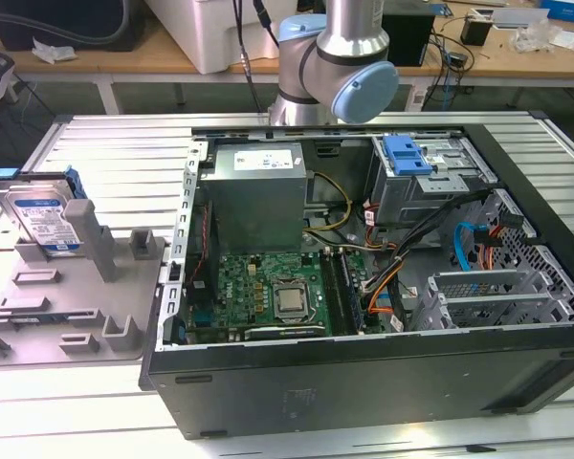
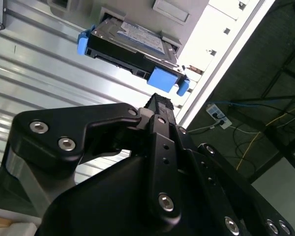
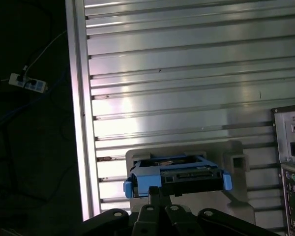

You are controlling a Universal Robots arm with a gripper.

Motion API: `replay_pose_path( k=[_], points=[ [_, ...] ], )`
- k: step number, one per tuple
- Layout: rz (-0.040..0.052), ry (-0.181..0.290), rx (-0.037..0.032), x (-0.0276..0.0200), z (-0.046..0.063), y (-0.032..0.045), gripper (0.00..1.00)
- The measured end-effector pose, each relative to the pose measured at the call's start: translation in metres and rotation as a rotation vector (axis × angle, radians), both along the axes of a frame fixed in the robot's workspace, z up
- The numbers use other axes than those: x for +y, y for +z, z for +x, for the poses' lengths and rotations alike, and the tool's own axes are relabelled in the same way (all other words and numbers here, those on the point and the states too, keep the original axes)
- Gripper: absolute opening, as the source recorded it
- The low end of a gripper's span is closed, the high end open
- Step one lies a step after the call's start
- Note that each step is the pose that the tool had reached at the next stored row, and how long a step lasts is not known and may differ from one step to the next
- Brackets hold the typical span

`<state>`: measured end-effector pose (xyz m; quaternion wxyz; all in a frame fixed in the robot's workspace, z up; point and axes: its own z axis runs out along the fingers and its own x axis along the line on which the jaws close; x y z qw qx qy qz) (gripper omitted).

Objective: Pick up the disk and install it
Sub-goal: 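Pick up the disk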

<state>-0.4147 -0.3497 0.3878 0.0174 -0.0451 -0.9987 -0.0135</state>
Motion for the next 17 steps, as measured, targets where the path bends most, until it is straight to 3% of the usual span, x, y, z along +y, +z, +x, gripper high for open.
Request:
replay_pose_path(
  k=[2,5,11,15,17],
  points=[
    [-0.0003,0.0,0.0001,0.0,0.0,-0.0003,0.11],
    [-0.0017,0.001,0.0001,0.0,0.0,-0.0009,0.24],
    [-0.0034,0.002,0.0001,0.0,-0.0002,-0.0022,0.25],
    [-0.0047,0.002,0.0001,0.0,-0.0004,-0.0027,0.44],
    [-0.0046,0.002,0.0,0.0,-0.0004,-0.0028,0.44]
  ],
)
